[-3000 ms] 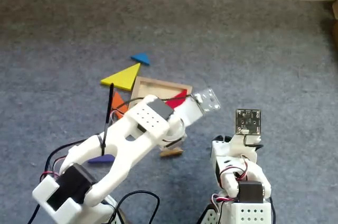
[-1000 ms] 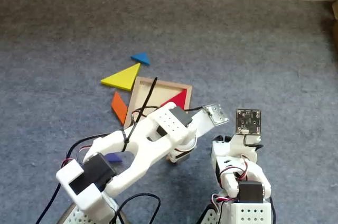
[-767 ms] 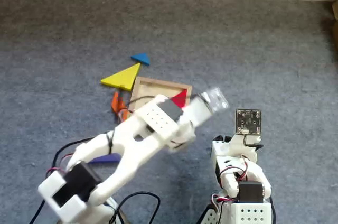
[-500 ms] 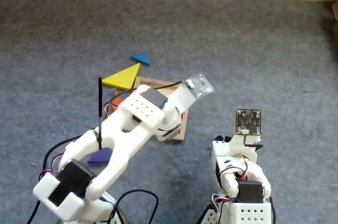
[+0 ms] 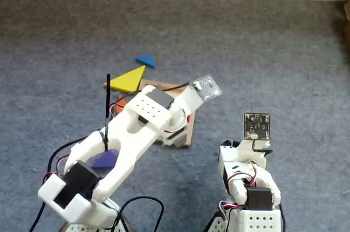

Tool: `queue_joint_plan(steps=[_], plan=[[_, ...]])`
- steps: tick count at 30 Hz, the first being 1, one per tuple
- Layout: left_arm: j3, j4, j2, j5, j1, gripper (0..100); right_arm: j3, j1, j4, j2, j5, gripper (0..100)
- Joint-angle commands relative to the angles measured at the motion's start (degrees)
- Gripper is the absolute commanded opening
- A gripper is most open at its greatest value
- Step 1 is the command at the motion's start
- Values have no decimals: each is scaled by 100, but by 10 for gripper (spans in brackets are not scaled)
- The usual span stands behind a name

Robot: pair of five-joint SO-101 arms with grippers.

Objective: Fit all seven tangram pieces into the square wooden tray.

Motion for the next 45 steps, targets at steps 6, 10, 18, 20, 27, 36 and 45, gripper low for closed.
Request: queue_joint_plan(steps=[6,10,18,20,27,36,45], plan=[[-295,0,31,-220,-576,207,523,75,-4,-75,62,66],[-286,0,40,-360,-734,208,523,75,-4,-75,62,66],[-303,-246,189,-378,-734,208,523,75,-4,-75,62,66],[-435,-246,391,-387,-734,208,523,75,-4,-75,62,66],[-1305,-202,1367,-387,-725,208,523,75,-4,-75,62,66],[-2598,1020,1385,-369,-629,204,523,75,-13,-84,62,66],[-3266,2136,1385,-360,-426,204,523,75,-13,-84,62,66]])
